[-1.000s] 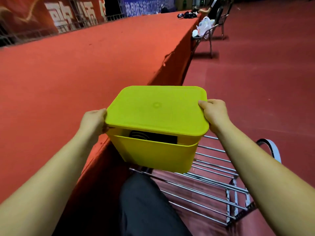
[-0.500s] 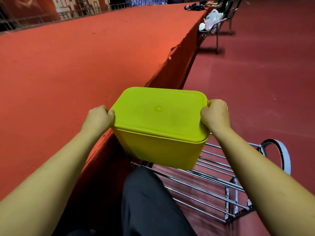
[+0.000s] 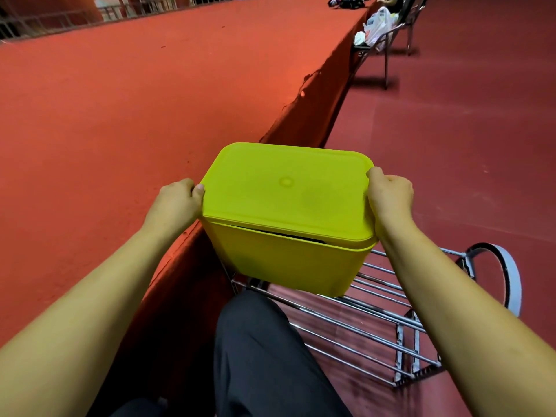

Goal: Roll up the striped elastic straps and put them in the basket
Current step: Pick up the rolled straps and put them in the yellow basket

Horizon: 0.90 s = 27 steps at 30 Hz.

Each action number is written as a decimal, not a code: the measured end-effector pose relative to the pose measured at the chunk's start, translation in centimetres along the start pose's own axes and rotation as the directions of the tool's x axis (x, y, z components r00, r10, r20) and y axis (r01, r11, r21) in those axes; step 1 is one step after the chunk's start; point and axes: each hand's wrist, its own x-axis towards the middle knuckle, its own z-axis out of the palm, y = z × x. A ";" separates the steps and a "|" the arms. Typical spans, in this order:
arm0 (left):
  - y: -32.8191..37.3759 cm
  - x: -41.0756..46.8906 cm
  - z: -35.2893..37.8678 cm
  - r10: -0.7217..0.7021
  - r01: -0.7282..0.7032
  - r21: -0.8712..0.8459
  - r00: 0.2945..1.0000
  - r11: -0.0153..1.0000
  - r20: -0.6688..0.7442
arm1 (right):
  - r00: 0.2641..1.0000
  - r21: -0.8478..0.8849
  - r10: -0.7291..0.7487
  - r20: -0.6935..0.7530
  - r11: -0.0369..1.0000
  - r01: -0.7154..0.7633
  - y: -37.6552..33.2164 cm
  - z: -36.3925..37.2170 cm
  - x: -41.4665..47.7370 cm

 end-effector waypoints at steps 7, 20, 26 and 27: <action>-0.1 0.4 -0.2 0.038 -0.037 0.099 0.999 0.994 -0.010 | 1.000 0.040 -0.026 -0.010 0.999 0.027 -0.5 -0.9 -0.2; -0.8 -0.1 -0.1 0.100 -0.102 -0.012 0.986 0.995 -0.133 | 0.999 0.238 -0.002 -0.042 0.971 0.012 -1.8 -1.2 -0.6; 0.1 0.3 -0.7 0.068 -0.068 0.029 0.997 0.997 -0.028 | 0.991 -0.038 -0.128 0.026 0.991 0.129 -0.4 -2.0 0.5; 0.2 0.4 -0.6 0.052 -0.052 0.049 0.999 0.997 -0.012 | 0.985 -0.120 -0.171 0.035 0.977 0.174 0.0 -2.0 0.4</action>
